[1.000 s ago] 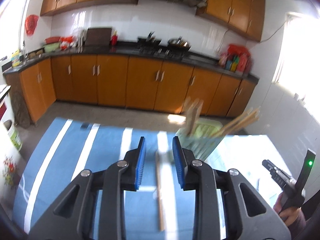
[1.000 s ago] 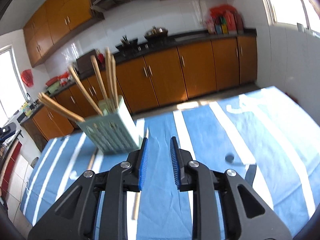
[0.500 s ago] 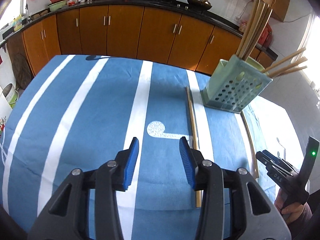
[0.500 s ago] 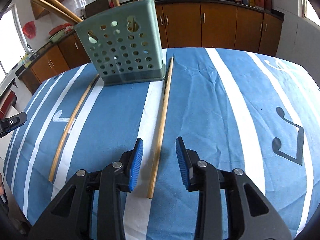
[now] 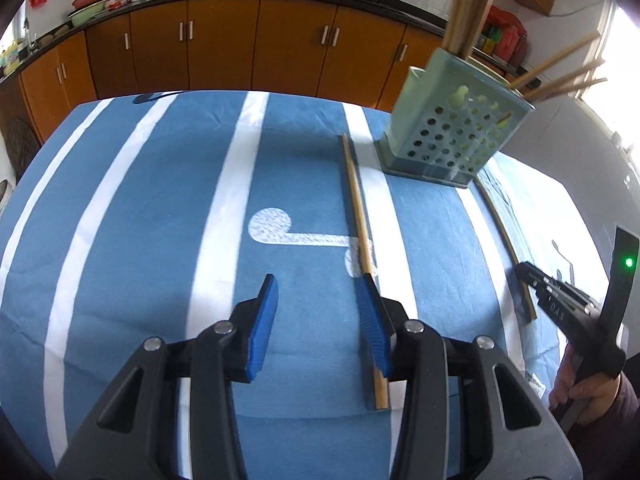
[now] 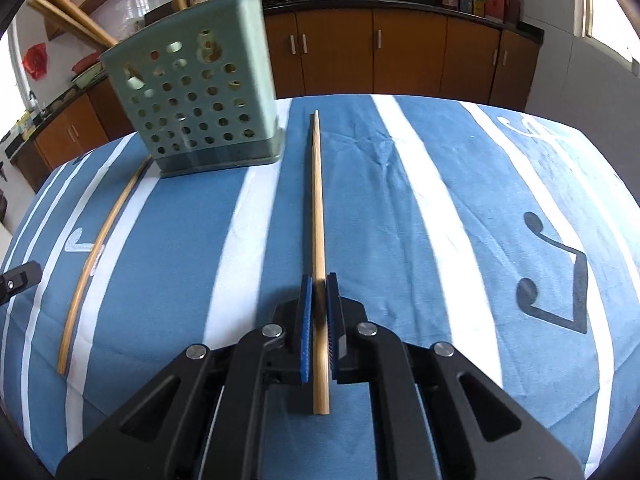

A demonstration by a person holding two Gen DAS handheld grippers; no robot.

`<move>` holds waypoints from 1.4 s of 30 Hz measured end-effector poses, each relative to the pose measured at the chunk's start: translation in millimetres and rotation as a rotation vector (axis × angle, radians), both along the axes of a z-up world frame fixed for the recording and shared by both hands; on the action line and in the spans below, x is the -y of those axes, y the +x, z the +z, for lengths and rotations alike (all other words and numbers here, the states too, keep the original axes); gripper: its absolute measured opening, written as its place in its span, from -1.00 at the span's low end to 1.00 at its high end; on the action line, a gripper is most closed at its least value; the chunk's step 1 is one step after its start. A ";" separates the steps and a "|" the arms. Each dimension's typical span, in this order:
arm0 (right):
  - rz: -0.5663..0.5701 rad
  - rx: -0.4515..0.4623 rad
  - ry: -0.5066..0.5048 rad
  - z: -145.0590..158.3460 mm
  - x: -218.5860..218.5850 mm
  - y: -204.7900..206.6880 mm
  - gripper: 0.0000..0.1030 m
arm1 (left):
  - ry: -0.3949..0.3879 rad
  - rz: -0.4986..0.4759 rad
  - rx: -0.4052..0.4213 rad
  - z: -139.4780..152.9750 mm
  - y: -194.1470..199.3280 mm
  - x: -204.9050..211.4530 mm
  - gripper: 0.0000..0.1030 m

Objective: Organize utensils
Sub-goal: 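Lower the right tool onto a chopstick and close it while the left tool grasps another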

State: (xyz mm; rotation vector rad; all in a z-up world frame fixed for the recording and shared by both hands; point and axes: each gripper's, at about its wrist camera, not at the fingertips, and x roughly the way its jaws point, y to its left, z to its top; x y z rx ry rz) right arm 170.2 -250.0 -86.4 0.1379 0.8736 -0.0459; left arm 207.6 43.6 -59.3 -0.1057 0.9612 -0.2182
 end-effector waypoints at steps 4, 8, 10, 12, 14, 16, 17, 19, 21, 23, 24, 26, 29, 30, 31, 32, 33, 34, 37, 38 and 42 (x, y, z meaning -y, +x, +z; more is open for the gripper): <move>-0.122 -0.015 -0.008 -0.5 32.7 0.3 -0.86 | 0.012 -0.046 -0.007 -7.3 -1.9 17.9 -0.18; -0.135 -0.020 0.016 -0.8 45.9 -1.8 -0.86 | 0.038 -0.072 -0.023 -18.2 -1.2 33.6 -0.18; -0.127 -0.018 0.009 -0.6 44.7 -3.0 -0.86 | 0.055 -0.069 -0.033 -24.0 0.1 37.8 -0.18; -0.121 -0.016 0.005 -0.9 43.8 -3.5 -0.86 | 0.066 -0.063 -0.039 -28.3 1.4 41.3 -0.18; -0.116 -0.015 0.004 -0.9 43.0 -2.5 -0.86 | 0.084 -0.057 -0.028 -29.0 1.9 45.6 -0.26; -0.110 -0.015 0.001 -0.5 42.0 -1.9 -0.86 | 0.104 -0.055 -0.019 -29.6 2.5 49.1 -0.42; -0.107 -0.015 -0.002 0.2 39.8 -2.0 -0.86 | 0.113 -0.050 -0.014 -29.8 3.0 50.2 -0.52; -0.103 -0.013 -0.007 0.0 39.0 -2.3 -0.86 | 0.131 -0.035 -0.005 -30.4 4.4 51.5 -0.67; -0.097 -0.011 -0.011 -0.2 38.2 -2.8 -0.86 | 0.146 -0.020 0.002 -31.1 6.0 51.9 -0.78; -0.089 -0.011 -0.016 -0.5 37.1 -2.7 -0.86 | 0.163 -0.007 0.010 -31.3 6.8 52.6 -0.84; -0.081 -0.011 -0.016 -0.4 36.3 -2.7 -0.86 | 0.170 -0.002 0.013 -31.4 7.8 52.3 -0.85; -0.062 -0.011 -0.015 -0.2 33.2 -1.7 -0.86 | 0.181 0.017 0.013 -31.6 12.8 47.5 -0.85; -0.031 -0.008 -0.013 -0.5 26.9 0.0 -0.86 | 0.166 0.065 0.001 -31.3 25.6 30.7 -0.85; -0.022 -0.006 -0.015 -0.6 25.0 0.3 -0.86 | 0.160 0.078 -0.002 -31.1 29.6 25.1 -0.85; -0.015 -0.004 -0.018 -0.6 23.1 0.7 -0.86 | 0.153 0.088 -0.003 -31.2 33.6 18.7 -0.85; -0.006 -0.002 -0.018 -0.7 21.5 1.3 -0.86 | 0.145 0.093 -0.003 -31.3 36.4 13.9 -0.85; 0.001 0.001 -0.015 -0.9 20.4 1.6 -0.86 | 0.137 0.095 -0.001 -31.4 39.4 8.8 -0.85; 0.004 0.003 -0.014 -1.1 19.7 1.9 -0.86 | 0.131 0.096 0.001 -31.6 41.2 6.2 -0.85; 0.012 0.009 -0.020 -1.6 18.0 1.6 -0.86 | 0.117 0.093 0.014 -32.5 42.0 2.9 -0.84; 0.013 0.010 -0.022 -1.8 17.9 1.3 -0.86 | 0.119 0.092 0.020 -32.8 41.1 3.1 -0.83; 0.012 0.010 -0.018 -2.3 19.1 1.0 -0.85 | 0.137 0.090 0.058 -34.4 35.5 6.3 -0.81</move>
